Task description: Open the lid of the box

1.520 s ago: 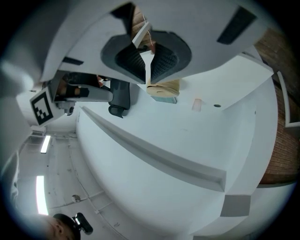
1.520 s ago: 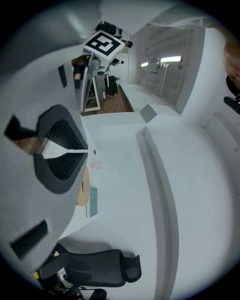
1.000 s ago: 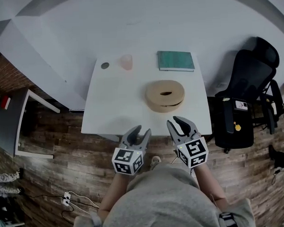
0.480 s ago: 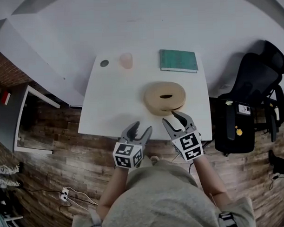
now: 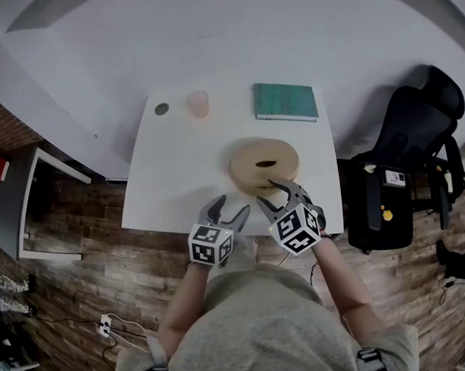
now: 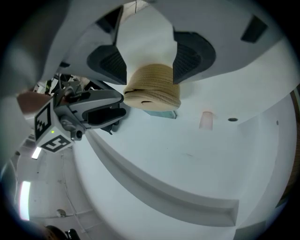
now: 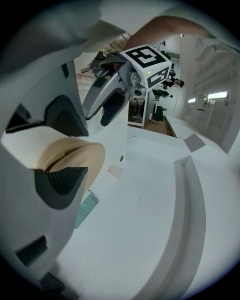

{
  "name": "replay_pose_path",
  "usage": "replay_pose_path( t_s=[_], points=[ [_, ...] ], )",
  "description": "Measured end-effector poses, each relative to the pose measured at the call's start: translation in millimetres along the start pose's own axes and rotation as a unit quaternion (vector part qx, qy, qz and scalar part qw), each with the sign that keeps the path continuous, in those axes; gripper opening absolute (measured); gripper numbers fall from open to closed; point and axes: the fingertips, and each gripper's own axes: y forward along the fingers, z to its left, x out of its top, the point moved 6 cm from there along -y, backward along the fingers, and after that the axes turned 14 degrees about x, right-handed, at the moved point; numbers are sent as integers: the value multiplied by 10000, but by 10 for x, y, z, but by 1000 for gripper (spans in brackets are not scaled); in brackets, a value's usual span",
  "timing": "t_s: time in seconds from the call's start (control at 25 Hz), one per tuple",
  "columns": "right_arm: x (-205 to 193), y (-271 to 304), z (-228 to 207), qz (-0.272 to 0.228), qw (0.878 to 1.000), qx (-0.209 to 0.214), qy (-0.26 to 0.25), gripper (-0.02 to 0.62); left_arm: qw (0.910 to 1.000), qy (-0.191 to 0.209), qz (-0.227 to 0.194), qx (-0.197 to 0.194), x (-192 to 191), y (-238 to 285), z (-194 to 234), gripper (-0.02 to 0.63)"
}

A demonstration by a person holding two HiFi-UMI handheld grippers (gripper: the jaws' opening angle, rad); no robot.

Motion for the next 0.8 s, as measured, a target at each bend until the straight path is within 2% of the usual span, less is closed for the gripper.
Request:
replay_pose_path(
  t_s=[0.2,0.4,0.8],
  points=[
    [-56,143,-114,468,9984,140,-282,199,9995,145,270,-70,-64,276,68,296],
    [-47,284,-176,728,9953,314,-554,197,9978,373,523,-161,-115,500,128,311],
    [-48,499,-202,1200,9859,641,-976,167,9941,648,741,-464,-148,800,164,339]
  ],
)
